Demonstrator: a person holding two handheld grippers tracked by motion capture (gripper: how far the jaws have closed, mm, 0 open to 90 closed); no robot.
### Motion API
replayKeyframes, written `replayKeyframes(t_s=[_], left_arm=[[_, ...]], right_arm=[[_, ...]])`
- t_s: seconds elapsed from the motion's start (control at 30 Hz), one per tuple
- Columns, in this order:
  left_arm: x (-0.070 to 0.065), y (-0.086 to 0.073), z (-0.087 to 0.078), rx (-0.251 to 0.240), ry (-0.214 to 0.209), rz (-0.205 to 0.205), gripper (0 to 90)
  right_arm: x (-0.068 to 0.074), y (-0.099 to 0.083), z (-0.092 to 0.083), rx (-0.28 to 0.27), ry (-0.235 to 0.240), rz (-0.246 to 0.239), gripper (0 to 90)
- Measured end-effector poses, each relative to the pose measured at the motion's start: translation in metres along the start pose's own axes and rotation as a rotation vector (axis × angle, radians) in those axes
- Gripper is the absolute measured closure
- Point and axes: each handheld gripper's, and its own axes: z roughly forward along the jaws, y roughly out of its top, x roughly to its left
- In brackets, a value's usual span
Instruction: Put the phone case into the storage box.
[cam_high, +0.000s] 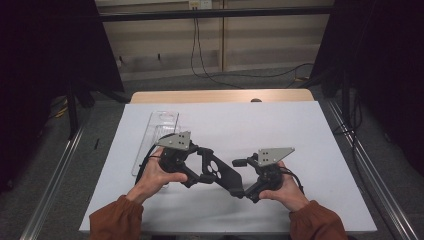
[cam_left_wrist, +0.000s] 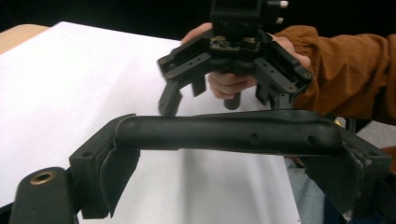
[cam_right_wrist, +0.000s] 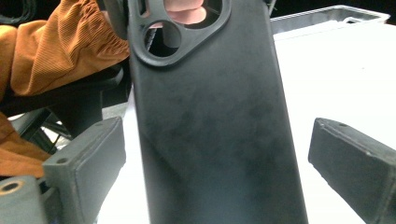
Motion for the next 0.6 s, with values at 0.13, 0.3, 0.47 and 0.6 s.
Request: replayKeyframes(t_s=[0.13, 0.3, 0.47, 0.6], left_arm=[[0.001, -0.001, -0.004, -0.001, 0.022, -0.014, 14.3], [0.003, -0.002, -0.010, -0.019, 0.060, -0.036, 14.3], [0.005, -0.003, -0.015, -0.026, 0.095, -0.052, 14.3], [0.004, -0.003, -0.019, -0.027, 0.115, -0.065, 14.3]], right_arm=[[-0.001, 0.000, -0.004, -0.010, -0.020, 0.004, 3.0], [-0.001, 0.001, -0.012, -0.035, -0.070, 0.008, 1.7], [-0.001, 0.001, -0.017, -0.054, -0.097, 0.013, 1.7], [-0.001, -0.001, -0.021, -0.051, -0.114, 0.020, 1.9]])
